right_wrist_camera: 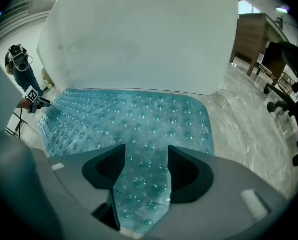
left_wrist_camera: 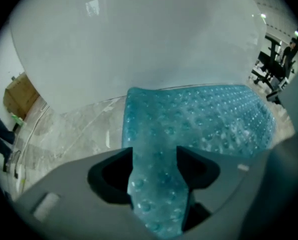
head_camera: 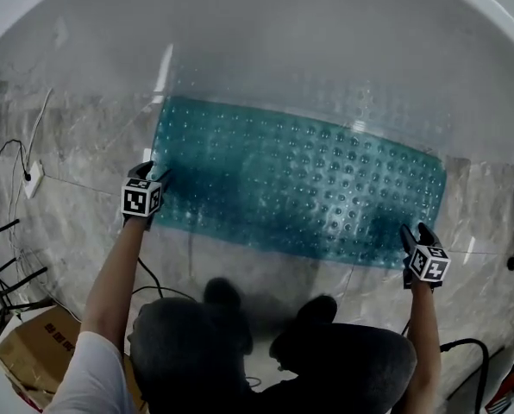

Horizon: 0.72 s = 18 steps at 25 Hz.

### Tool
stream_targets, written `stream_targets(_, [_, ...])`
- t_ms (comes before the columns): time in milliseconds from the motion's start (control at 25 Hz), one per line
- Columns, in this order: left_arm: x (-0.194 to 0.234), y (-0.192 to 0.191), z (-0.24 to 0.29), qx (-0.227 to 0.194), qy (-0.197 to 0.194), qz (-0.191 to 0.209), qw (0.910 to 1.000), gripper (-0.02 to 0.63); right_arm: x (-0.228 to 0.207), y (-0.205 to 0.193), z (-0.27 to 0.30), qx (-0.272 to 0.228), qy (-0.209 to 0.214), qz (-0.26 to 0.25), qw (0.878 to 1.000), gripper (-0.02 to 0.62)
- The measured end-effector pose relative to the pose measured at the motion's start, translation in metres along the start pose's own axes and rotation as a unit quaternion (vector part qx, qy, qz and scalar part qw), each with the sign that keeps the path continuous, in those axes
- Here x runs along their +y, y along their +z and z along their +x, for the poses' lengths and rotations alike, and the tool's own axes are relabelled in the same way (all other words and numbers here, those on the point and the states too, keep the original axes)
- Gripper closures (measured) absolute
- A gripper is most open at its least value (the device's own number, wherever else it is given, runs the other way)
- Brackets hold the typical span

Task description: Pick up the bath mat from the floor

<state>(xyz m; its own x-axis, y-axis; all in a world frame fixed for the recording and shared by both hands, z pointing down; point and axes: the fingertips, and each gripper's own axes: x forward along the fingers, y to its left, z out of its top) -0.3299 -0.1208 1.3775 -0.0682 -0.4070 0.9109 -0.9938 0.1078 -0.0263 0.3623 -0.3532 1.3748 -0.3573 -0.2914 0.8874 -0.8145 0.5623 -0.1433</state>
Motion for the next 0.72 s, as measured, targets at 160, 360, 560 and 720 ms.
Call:
stream_targets(160, [0.018,-0.017,0.028,0.039,-0.006,-0.003,0.9992,0.187,-0.014,-0.007,0.005,0.009,-0.009,-0.007,1.0,0.322])
stream_targets(360, [0.022,-0.026,0.051,0.084,-0.053,-0.031,0.9945,0.064,-0.016,-0.018,0.015,0.023,-0.002,-0.021,1.0,0.322])
stream_targets(560, [0.015,-0.026,0.056,0.081,-0.058,-0.033,0.9945,0.058,-0.023,-0.022,0.019,0.029,-0.003,-0.02,0.999,0.322])
stream_targets(720, [0.005,-0.022,0.052,0.054,-0.074,-0.045,0.9947,0.085,-0.035,-0.025,0.022,0.026,-0.01,0.002,1.0,0.316])
